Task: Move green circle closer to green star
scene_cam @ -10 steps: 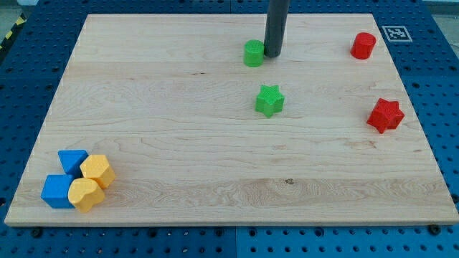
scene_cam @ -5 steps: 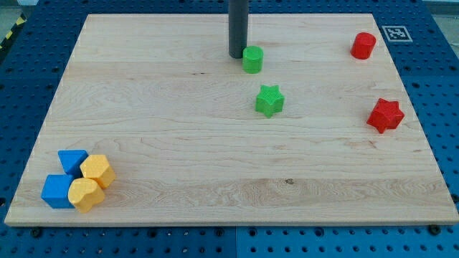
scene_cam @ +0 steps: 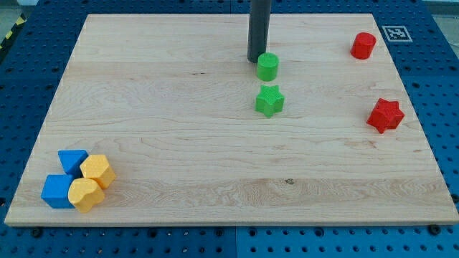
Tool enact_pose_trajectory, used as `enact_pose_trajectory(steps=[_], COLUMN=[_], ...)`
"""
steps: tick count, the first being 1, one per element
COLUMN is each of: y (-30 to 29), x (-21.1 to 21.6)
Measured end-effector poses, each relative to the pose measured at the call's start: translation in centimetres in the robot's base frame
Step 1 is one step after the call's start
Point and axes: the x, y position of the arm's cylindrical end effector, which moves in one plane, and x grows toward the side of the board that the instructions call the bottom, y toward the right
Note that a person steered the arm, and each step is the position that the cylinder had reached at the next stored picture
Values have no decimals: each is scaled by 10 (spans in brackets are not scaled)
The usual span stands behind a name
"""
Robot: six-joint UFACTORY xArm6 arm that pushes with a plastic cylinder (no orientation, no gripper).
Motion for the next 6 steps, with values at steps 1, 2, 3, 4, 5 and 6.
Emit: enact_pose_trajectory(steps=[1, 2, 3, 4, 5, 6], y=[0, 0, 14, 34, 44, 45], x=[13, 25, 23, 6, 15, 35])
